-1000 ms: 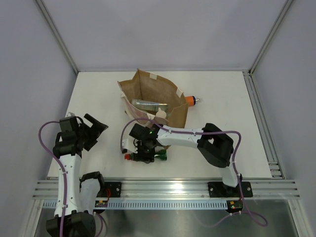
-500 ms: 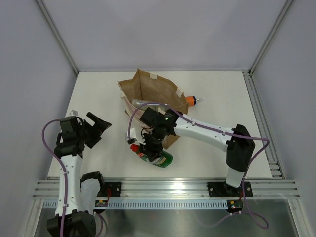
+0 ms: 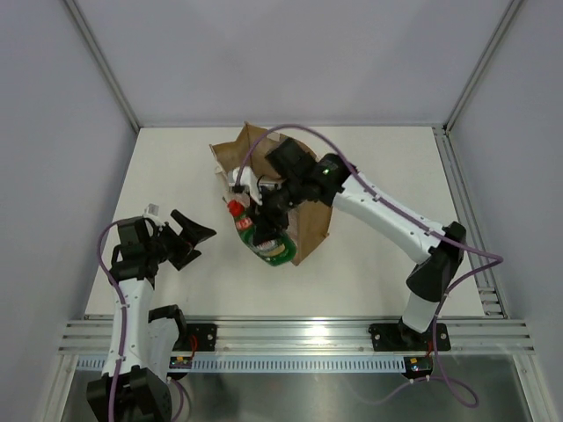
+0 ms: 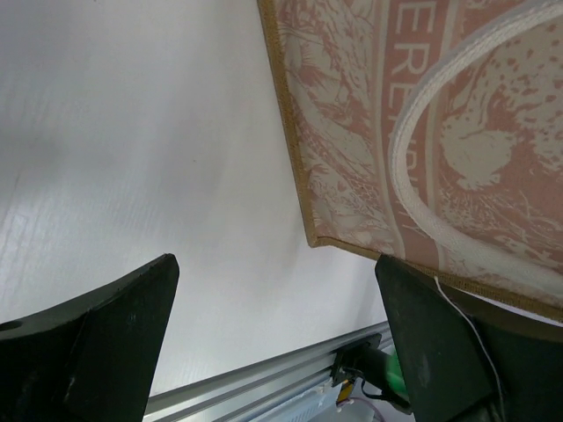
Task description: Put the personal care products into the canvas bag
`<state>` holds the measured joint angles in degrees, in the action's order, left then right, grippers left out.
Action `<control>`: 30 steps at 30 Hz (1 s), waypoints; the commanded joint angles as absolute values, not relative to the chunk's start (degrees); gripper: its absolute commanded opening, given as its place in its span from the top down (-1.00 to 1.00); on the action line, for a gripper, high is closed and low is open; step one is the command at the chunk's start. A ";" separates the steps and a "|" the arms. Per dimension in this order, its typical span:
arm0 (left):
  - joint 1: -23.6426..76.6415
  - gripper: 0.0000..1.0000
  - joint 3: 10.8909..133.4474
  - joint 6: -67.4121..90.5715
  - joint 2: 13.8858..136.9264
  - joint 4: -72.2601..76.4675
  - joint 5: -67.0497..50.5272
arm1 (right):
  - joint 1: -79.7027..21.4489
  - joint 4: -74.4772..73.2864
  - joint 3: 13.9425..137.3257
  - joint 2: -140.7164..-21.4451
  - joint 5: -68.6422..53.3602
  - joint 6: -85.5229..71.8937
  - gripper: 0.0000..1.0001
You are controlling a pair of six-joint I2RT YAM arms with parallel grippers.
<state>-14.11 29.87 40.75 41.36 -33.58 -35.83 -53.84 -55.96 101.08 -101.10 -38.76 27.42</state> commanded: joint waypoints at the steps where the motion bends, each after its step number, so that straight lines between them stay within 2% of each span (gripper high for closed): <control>1: -14.41 -0.98 29.53 39.99 41.04 -28.04 -42.71 | -48.88 -53.96 118.18 -98.08 -48.06 19.45 1.00; 5: -14.33 -0.98 29.18 40.08 41.48 -26.63 -43.86 | -41.94 -51.34 134.60 -103.34 -49.92 8.55 1.00; 8: -14.24 -0.98 29.00 39.64 41.57 -25.76 -45.26 | -37.27 -45.02 138.86 -105.72 -43.88 1.94 1.00; 12: -14.24 -0.98 29.18 38.06 42.27 -23.65 -47.19 | -35.16 -40.62 135.80 -107.75 -27.03 3.43 1.00; 15: -14.24 -0.98 31.28 35.26 43.24 -23.38 -47.55 | -34.11 -38.06 130.18 -108.89 -24.17 2.55 1.00; 19: -14.24 -0.98 35.32 31.12 44.73 -26.44 -46.50 | -33.40 -37.53 122.80 -108.72 -27.67 5.18 1.00; 25: -13.36 -0.98 38.58 26.55 45.79 -30.49 -45.09 | -33.31 -49.82 118.66 -109.25 -40.34 16.08 0.97; 28: -12.13 -0.98 38.41 25.40 45.09 -30.68 -43.68 | -33.40 -52.64 117.34 -108.81 -36.40 17.58 0.43; 29: -11.78 -0.98 37.45 25.40 44.65 -30.41 -43.86 | -33.31 -53.43 117.33 -108.29 -35.08 17.93 0.31; 30: -11.78 -0.98 37.01 25.57 44.39 -30.06 -43.94 | -33.31 -53.70 117.33 -107.93 -32.81 18.36 0.06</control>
<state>-12.34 36.71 27.83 45.45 -30.48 -44.10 -32.99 -52.73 115.37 -113.60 -31.88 15.68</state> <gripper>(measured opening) 0.987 0.475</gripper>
